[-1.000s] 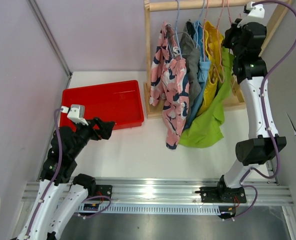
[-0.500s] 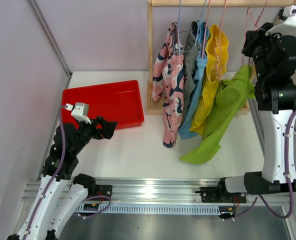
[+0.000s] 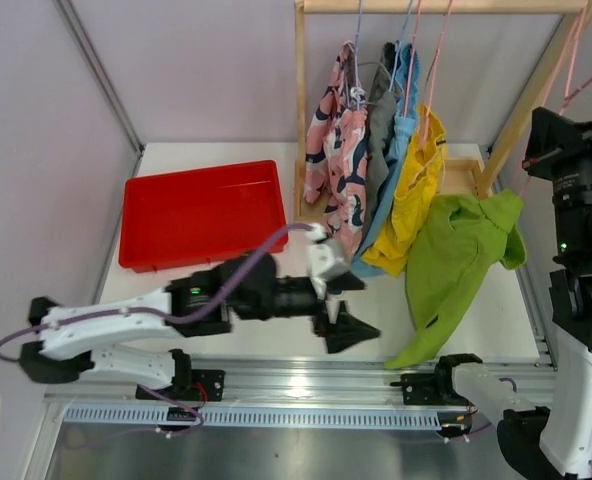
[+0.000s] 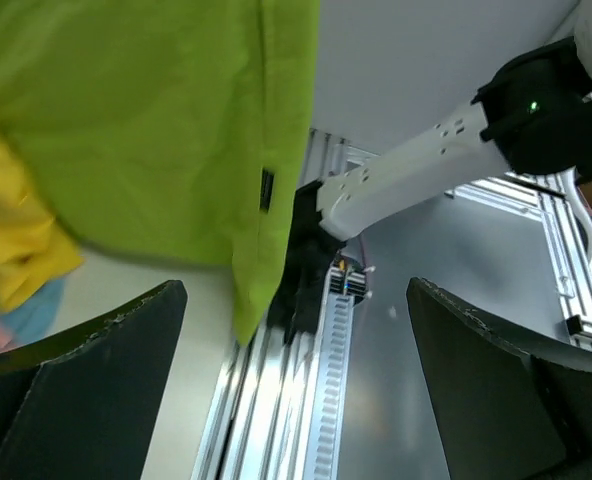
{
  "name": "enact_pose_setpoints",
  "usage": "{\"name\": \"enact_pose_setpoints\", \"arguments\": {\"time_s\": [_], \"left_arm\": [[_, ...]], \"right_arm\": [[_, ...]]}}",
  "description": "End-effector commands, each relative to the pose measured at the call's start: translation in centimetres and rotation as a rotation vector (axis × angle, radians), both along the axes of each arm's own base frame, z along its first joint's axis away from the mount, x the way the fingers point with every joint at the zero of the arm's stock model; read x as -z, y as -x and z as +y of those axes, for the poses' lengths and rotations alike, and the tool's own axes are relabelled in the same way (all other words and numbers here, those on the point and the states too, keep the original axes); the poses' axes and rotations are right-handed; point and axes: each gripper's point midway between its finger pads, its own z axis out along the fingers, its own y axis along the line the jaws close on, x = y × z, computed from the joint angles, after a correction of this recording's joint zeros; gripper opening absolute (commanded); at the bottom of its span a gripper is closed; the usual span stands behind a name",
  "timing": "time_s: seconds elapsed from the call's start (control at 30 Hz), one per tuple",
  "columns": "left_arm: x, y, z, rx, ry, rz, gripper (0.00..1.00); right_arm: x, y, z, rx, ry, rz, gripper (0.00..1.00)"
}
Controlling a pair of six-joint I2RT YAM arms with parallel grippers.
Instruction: Remove the shorts from the hanger
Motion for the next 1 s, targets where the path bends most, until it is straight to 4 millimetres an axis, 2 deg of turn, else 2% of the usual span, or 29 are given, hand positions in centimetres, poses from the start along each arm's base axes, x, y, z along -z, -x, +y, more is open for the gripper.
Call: {"name": "enact_pose_setpoints", "arguments": {"time_s": [0.0,0.03,0.07,0.1,0.13,0.17,0.23,0.27,0.33,0.37,0.43,0.47,0.5,0.53,0.57,0.6,0.63,0.67,0.7,0.73,0.77,0.8,0.83,0.87,0.9,0.93,0.97], "left_arm": [[-1.4,0.4,-5.5,-0.024,0.050,-0.073,0.99],[-0.3,0.2,-8.0,-0.031,0.022,-0.083,0.99],[0.1,0.3,-9.3,-0.022,0.017,-0.087,0.99],[-2.2,0.9,-10.6,0.007,0.071,-0.095,0.99],[-1.6,1.0,-11.9,0.013,0.057,-0.108,0.99],[1.1,1.6,-14.1,0.038,0.001,-0.110,0.99],[0.3,1.3,-16.1,0.003,0.014,-0.140,0.99],[3.3,1.4,-18.0,0.000,-0.043,-0.142,0.99],[2.9,0.0,-19.6,-0.075,-0.014,-0.155,0.99],[4.1,-0.6,-21.0,-0.102,-0.021,-0.165,0.99],[5.1,-1.8,-22.2,-0.149,-0.027,-0.169,0.96],[3.7,-2.5,-22.9,-0.173,0.002,-0.169,0.82],[5.7,-2.9,-23.7,-0.189,-0.035,-0.168,0.60],[6.1,-3.5,-23.8,-0.224,-0.051,-0.162,0.11],[6.4,-4.8,-23.2,-0.300,-0.091,-0.165,0.00],[6.1,-5.1,-22.6,-0.325,-0.098,-0.165,0.00],[6.9,-5.1,-21.7,-0.340,-0.120,-0.170,0.00],[6.2,-5.2,-20.6,-0.379,-0.112,-0.173,0.00],[4.7,-4.8,-18.3,-0.388,-0.096,-0.175,0.00],[6.2,-4.3,-16.6,-0.393,-0.136,-0.179,0.00],[5.5,-2.9,-15.2,-0.391,-0.128,-0.177,0.00],[8.7,-2.3,-12.7,-0.404,-0.214,-0.196,0.00],[5.3,-1.5,-10.1,-0.407,-0.146,-0.163,0.00],[4.7,1.0,-8.6,-0.379,-0.134,-0.158,0.00],[6.7,1.2,-6.0,-0.420,-0.200,-0.184,0.00],[3.9,1.5,-3.1,-0.445,-0.134,-0.125,0.00],[3.4,3.0,-1.4,-0.436,-0.129,-0.109,0.00]], "right_arm": [[-0.5,0.9,0.4,-0.033,-0.064,-0.020,0.00],[-0.6,1.3,0.4,-0.033,-0.069,-0.023,0.00],[-0.6,1.6,0.4,-0.037,-0.073,-0.025,0.00],[-0.7,1.9,0.5,-0.042,-0.079,-0.025,0.00],[-0.7,2.2,0.5,-0.045,-0.082,-0.027,0.00],[-0.8,2.3,0.5,-0.047,-0.083,-0.028,0.00],[-0.9,2.7,0.7,-0.061,-0.087,-0.025,0.00],[-1.0,3.0,0.8,-0.068,-0.089,-0.025,0.00],[-1.0,3.5,0.8,-0.073,-0.091,-0.022,0.00],[-1.1,3.9,0.8,-0.075,-0.094,-0.026,0.00],[-1.2,4.6,0.8,-0.076,-0.094,-0.030,0.00],[-1.4,5.3,0.7,-0.075,-0.096,-0.041,0.00],[-1.3,5.4,0.6,-0.075,-0.096,-0.036,0.00],[-1.7,5.9,0.5,-0.071,-0.093,-0.045,0.00],[-1.9,6.1,0.5,-0.068,-0.084,-0.048,0.00],[-1.7,6.0,0.4,-0.063,-0.077,-0.039,0.00],[-1.9,6.2,0.3,-0.058,-0.071,-0.041,0.00],[-1.9,6.2,0.1,-0.048,-0.061,-0.043,0.00],[-1.9,6.1,-0.2,-0.032,-0.060,-0.044,0.00],[-1.9,5.9,-0.2,-0.025,-0.056,-0.040,0.00],[-1.7,5.5,-0.3,-0.018,-0.054,-0.036,0.00],[-1.7,5.0,-0.4,-0.009,-0.046,-0.035,0.00],[-1.5,4.6,-0.4,-0.006,-0.042,-0.032,0.00],[-1.4,4.1,-0.4,-0.002,-0.038,-0.027,0.00],[-1.3,3.4,-0.4,0.002,-0.035,-0.028,0.00],[-1.1,2.5,-0.4,0.005,-0.030,-0.019,0.00],[-0.9,1.9,-0.3,0.006,-0.028,-0.014,0.00]]}}
